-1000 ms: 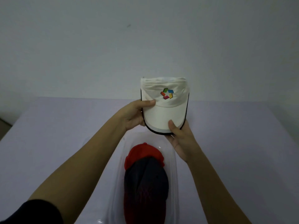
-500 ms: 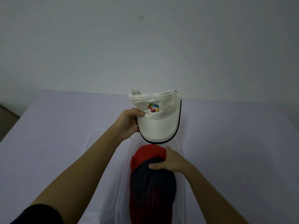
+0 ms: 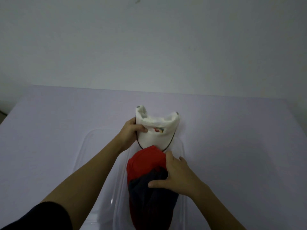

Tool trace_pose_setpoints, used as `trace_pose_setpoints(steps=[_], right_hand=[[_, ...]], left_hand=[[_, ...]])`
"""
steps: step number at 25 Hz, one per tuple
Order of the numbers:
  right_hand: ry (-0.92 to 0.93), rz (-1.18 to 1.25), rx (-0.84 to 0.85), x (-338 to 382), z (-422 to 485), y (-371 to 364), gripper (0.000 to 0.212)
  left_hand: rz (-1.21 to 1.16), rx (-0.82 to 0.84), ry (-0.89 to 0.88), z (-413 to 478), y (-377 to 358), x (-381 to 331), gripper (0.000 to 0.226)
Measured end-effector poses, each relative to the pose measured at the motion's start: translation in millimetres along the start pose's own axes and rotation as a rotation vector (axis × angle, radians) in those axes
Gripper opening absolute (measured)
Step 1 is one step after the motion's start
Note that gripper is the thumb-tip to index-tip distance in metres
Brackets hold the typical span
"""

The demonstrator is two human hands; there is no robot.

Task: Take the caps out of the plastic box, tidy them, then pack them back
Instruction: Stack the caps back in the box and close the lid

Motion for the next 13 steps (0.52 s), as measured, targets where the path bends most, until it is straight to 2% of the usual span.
trace_pose_setpoints(steps=[3,5,6,7,8,9,10,11,13], right_hand=[[0.012,-0.045,-0.014,1.6,-1.9,-0.3,0.096],[0.031,0.054,-0.062,-2.2,-2.6,2.7,0.092],[0.068,0.161,-0.18,-4.6,-2.8,12.1,0.079],[0.122,0.265,-0.367,-10.1,-4.1,26.2,0.062],[0.192,0.318,-0.556,-18.0,-5.5,41.8,0.047],[0.248,0.315,-0.679,-26.4,-4.0,54.8,0.042],[0.283,0.265,-0.707,-32.9,2.6,63.6,0.048],[0.313,0.19,-0.657,-36.9,12.0,67.7,0.058],[0.3,0.136,-0.463,-43.2,31.9,68.0,0.061]], left_hand=[[0.107,0.113,0.083,-8.2,-13.3,23.0,0.052],[0.083,0.111,0.104,-10.1,-14.2,31.5,0.056],[0.063,0.101,0.107,-10.5,-14.2,32.0,0.056],[0.051,0.091,0.111,-11.4,-14.1,31.4,0.053],[0.051,0.084,0.112,-13.0,-13.6,29.6,0.05],[0.053,0.084,0.111,-14.4,-13.5,27.3,0.046],[0.055,0.083,0.116,-15.4,-12.6,26.7,0.045],[0.055,0.083,0.124,-15.2,-12.3,27.0,0.046],[0.071,0.088,0.151,-15.4,-14.0,28.6,0.054]])
Point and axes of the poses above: each hand's wrist, its own z-axis towards the middle knuckle, its own y-axis out of the back of the hand, x = y × z, the point moved 6 cm from there along z, towards the middle knuckle, and after that the axes turned 12 degrees about z, right-handed, at the moved point
